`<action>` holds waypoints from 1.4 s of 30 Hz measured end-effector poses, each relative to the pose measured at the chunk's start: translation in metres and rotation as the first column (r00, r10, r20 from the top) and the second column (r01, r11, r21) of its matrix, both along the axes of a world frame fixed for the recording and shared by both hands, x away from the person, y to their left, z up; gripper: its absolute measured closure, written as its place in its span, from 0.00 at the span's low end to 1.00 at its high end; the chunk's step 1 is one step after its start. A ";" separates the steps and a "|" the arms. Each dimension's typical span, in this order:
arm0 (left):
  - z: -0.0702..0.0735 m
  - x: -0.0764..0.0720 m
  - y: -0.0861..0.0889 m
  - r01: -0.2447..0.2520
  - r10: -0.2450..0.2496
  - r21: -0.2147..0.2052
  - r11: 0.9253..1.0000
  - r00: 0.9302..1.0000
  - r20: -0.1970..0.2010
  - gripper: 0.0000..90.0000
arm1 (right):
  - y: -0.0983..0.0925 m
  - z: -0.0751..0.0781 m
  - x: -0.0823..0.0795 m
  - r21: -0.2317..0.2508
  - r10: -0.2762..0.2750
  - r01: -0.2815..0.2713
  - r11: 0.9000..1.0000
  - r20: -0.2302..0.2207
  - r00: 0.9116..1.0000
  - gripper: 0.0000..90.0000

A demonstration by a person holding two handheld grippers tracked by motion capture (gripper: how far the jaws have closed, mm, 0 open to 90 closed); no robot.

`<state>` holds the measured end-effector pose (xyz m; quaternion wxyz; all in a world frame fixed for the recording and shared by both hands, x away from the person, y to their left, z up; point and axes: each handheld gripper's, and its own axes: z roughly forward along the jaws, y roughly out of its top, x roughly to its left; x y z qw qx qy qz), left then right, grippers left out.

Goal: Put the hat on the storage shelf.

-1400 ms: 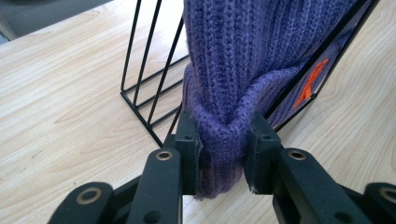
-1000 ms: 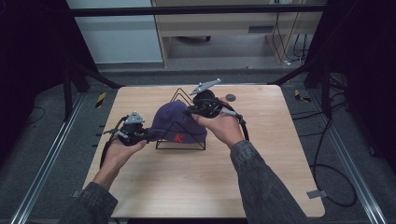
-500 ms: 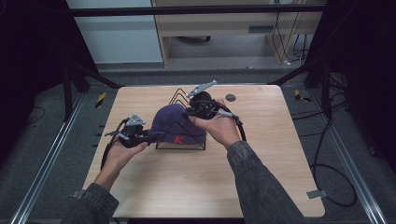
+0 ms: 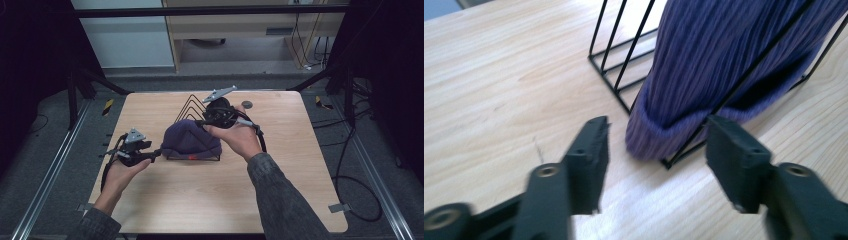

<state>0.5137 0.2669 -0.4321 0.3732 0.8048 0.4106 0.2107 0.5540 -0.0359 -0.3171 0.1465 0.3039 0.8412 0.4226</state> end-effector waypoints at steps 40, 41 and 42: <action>-0.051 -0.012 0.028 -0.077 0.089 0.088 0.993 0.986 -0.139 0.07 | -0.114 -0.043 -0.048 0.048 -0.245 0.244 0.969 0.031 0.969 0.13; -0.051 -0.013 0.027 -0.077 0.090 0.089 0.993 0.986 -0.141 0.07 | -0.119 -0.048 -0.049 0.049 -0.255 0.253 0.966 0.026 0.967 0.13; -0.052 -0.013 0.026 -0.080 0.092 0.087 0.993 0.986 -0.141 0.07 | -0.124 -0.054 -0.050 0.056 -0.267 0.265 0.963 0.019 0.964 0.13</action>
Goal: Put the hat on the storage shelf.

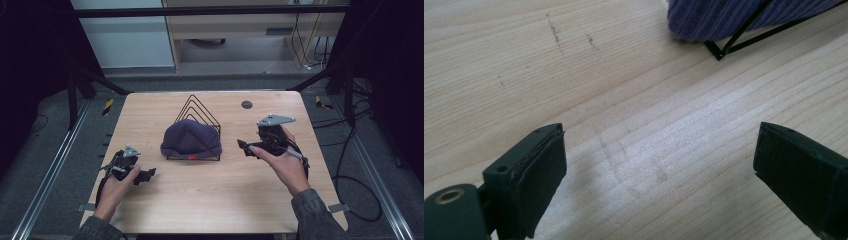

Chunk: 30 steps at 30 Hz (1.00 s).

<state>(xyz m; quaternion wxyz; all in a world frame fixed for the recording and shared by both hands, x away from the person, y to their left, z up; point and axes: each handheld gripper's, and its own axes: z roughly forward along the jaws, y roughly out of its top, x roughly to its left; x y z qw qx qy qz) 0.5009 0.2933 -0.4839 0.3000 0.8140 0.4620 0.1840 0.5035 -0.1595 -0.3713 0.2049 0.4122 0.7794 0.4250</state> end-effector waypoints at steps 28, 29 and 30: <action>-0.008 0.004 0.001 -0.004 0.005 0.022 1.000 1.000 -0.029 0.07 | -0.051 -0.105 -0.003 -0.053 -0.116 0.109 0.993 -0.158 0.981 0.11; -0.008 0.004 0.001 -0.002 0.003 0.026 1.000 0.999 -0.035 0.07 | -0.053 -0.107 -0.003 -0.057 -0.122 0.114 0.992 -0.162 0.979 0.11; -0.009 0.004 0.000 0.000 0.001 0.026 1.000 0.999 -0.039 0.07 | -0.055 -0.109 -0.003 -0.065 -0.130 0.121 0.990 -0.156 0.979 0.11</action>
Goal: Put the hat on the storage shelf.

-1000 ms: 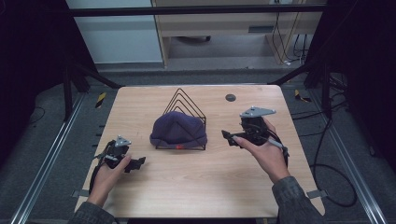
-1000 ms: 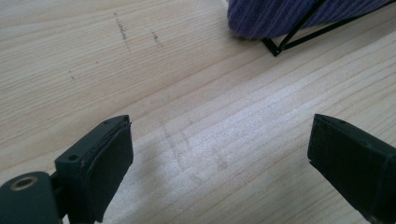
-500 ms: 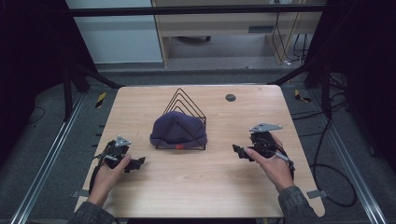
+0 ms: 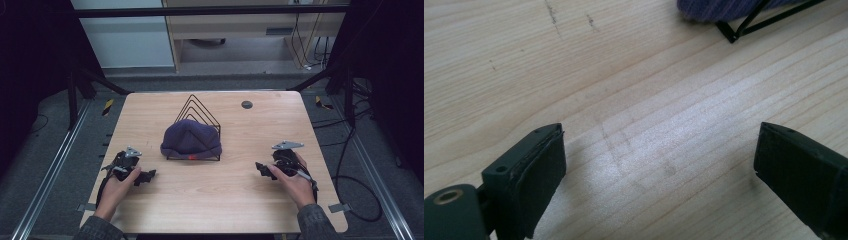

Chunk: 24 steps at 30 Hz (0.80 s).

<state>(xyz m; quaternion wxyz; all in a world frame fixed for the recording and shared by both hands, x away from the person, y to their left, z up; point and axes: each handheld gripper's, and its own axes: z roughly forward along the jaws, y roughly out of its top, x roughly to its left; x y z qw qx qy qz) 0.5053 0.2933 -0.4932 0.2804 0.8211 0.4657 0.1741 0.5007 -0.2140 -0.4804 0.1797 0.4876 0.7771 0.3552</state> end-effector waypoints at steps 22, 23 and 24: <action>-0.008 0.001 -0.001 -0.001 0.001 -0.019 1.000 1.000 0.020 0.00 | 0.002 -0.031 -0.013 -0.066 -0.056 0.058 0.996 0.035 0.998 0.07; -0.008 0.000 -0.001 0.001 -0.001 -0.020 1.000 1.000 0.021 0.00 | 0.002 -0.032 -0.015 -0.059 -0.062 0.064 0.996 0.037 0.997 0.07; -0.008 0.000 0.000 0.003 -0.002 -0.021 1.000 1.000 0.024 0.00 | 0.003 -0.032 -0.016 -0.062 -0.064 0.066 0.996 0.039 0.997 0.07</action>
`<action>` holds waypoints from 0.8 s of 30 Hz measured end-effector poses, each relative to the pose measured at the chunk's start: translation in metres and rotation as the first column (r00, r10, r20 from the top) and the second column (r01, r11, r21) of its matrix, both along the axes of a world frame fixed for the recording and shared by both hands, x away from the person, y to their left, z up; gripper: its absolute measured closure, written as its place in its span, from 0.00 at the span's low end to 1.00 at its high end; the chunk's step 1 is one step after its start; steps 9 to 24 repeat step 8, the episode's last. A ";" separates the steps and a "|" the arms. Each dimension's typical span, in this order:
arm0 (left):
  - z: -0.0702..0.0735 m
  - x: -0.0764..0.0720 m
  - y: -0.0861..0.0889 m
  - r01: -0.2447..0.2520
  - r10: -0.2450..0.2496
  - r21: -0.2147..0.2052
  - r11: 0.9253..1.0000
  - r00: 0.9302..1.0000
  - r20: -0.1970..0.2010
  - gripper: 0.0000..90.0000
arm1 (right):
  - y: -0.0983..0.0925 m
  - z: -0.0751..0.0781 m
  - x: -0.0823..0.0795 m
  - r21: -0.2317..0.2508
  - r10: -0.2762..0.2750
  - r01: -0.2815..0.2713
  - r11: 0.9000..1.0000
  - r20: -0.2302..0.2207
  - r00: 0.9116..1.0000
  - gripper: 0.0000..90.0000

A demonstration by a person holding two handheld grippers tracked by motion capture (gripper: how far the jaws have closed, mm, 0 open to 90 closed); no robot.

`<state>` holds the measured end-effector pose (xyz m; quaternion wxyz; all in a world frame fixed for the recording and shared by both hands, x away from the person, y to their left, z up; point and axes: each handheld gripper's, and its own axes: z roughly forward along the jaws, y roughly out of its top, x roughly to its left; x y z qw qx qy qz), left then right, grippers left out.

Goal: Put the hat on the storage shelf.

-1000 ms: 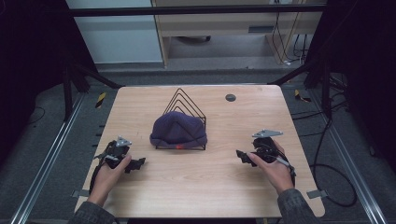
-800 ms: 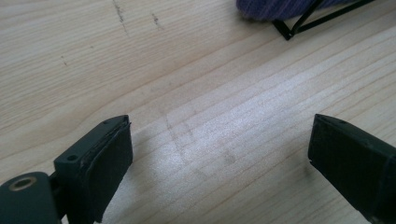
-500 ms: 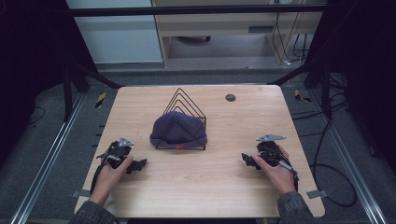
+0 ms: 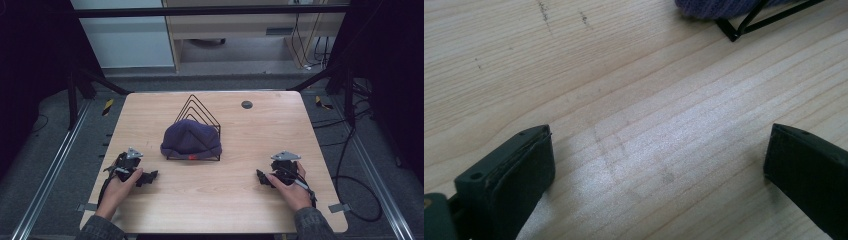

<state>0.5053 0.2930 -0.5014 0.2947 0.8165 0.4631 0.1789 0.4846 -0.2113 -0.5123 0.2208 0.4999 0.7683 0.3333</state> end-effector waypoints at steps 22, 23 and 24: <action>0.000 0.000 0.001 0.012 -0.012 -0.002 1.000 1.000 0.004 0.00 | 0.001 0.000 -0.001 0.012 0.001 -0.001 1.000 -0.007 1.000 0.06; 0.000 0.000 0.001 0.012 -0.012 -0.002 1.000 1.000 0.004 0.00 | 0.001 0.000 -0.001 0.012 0.001 -0.001 1.000 -0.007 1.000 0.06; 0.000 0.000 0.001 0.012 -0.012 -0.002 1.000 1.000 0.004 0.00 | 0.001 0.000 -0.001 0.012 0.001 -0.001 1.000 -0.007 1.000 0.06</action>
